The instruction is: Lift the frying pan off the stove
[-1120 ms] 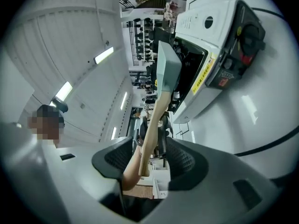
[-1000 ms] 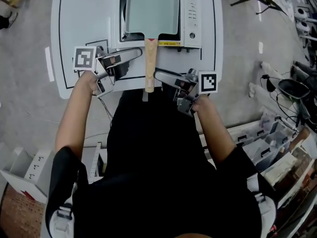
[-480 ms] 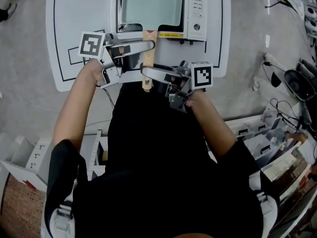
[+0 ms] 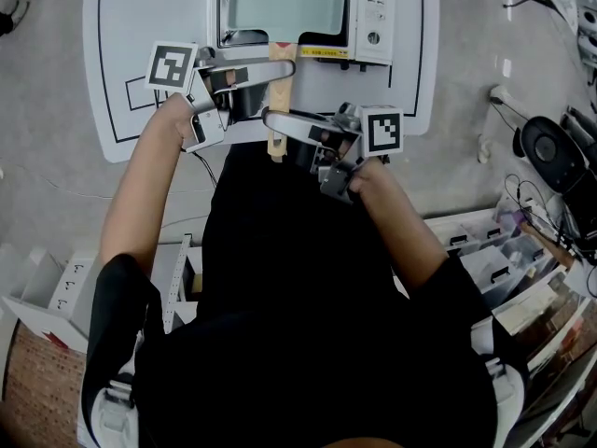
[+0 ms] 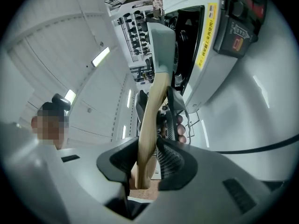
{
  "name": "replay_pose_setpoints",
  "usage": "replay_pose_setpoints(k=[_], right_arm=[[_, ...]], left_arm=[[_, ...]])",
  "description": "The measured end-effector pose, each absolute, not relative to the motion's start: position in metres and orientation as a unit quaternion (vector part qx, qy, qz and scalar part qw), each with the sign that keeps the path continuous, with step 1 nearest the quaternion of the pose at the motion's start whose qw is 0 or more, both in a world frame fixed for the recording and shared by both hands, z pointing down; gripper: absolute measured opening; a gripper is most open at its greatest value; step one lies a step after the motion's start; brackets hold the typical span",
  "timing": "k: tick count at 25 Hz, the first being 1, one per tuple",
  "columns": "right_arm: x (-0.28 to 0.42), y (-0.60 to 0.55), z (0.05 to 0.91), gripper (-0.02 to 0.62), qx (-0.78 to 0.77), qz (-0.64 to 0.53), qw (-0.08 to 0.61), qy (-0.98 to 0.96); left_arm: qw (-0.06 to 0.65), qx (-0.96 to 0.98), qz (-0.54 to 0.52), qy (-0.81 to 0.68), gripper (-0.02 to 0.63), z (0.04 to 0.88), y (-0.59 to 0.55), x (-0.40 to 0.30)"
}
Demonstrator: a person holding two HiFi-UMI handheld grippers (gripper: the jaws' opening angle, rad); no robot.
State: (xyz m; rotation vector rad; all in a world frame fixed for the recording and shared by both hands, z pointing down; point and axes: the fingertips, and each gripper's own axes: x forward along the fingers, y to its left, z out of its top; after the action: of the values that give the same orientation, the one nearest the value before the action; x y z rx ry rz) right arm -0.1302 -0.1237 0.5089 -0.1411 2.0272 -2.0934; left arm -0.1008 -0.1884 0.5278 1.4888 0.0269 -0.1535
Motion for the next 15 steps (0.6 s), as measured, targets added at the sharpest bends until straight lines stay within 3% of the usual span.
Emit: replay_pose_setpoints(k=[5, 11, 15], right_arm=[[-0.130, -0.127, 0.511, 0.129, -0.055, -0.703, 0.128, 0.697], [-0.158, -0.092, 0.437, 0.133, -0.043, -0.677, 0.145, 0.721], [-0.159, -0.090, 0.432, 0.133, -0.043, -0.661, 0.148, 0.735]], left_arm=[[0.717, 0.695, -0.048, 0.007, 0.170, 0.532, -0.189, -0.101], [0.690, 0.722, -0.051, 0.012, 0.166, 0.454, -0.155, -0.132], [0.667, 0.744, -0.038, 0.009, 0.166, 0.447, -0.154, -0.133]])
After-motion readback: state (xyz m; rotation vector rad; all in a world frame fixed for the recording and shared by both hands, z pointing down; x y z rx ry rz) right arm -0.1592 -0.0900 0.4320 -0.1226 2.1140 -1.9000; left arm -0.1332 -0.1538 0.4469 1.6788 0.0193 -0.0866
